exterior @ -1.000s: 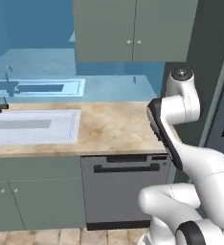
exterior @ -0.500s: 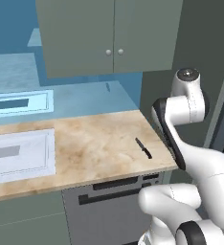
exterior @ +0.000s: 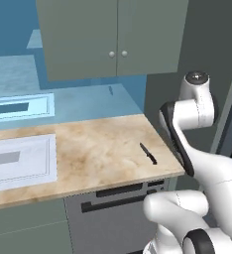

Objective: Retrieve the butter from the fridge and place it on a plate on the dining table. Then retrieve the butter knife by the fridge and place it near the plate.

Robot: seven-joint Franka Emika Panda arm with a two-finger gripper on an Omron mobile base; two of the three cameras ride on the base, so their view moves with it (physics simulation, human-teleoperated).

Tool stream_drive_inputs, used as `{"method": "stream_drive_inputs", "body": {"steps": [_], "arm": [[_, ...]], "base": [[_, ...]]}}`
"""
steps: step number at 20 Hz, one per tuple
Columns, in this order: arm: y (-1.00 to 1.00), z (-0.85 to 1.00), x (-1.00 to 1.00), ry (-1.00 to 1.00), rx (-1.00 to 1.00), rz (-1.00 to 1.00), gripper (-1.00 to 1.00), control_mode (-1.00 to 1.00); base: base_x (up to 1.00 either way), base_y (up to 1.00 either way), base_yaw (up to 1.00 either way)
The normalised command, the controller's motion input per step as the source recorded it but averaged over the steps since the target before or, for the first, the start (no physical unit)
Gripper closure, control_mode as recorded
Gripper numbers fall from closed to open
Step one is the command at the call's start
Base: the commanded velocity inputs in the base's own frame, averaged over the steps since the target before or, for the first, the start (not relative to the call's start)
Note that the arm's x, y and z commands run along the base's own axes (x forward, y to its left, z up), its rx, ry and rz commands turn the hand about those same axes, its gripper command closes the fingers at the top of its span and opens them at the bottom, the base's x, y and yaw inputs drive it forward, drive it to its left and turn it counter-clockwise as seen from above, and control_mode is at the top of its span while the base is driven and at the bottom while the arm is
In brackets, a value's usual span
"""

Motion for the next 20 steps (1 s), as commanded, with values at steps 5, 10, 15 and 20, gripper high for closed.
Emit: {"method": "stream_drive_inputs", "body": {"steps": [5,10,15,20], "arm": [[0.44,-0.76,0.77,0.15,0.01,0.24,-1.0,-1.0],[0.64,-0.93,1.0,0.28,0.0,0.08,-1.0,-1.0],[0.06,-0.71,0.69,0.41,0.02,-0.02,-1.0,-1.0],[-0.14,-0.49,0.13,0.29,0.07,0.0,-1.0,-1.0]], "base": [[0.0,0.0,0.0],[0.0,0.0,0.0],[0.0,0.0,0.0],[0.0,0.0,0.0]]}}
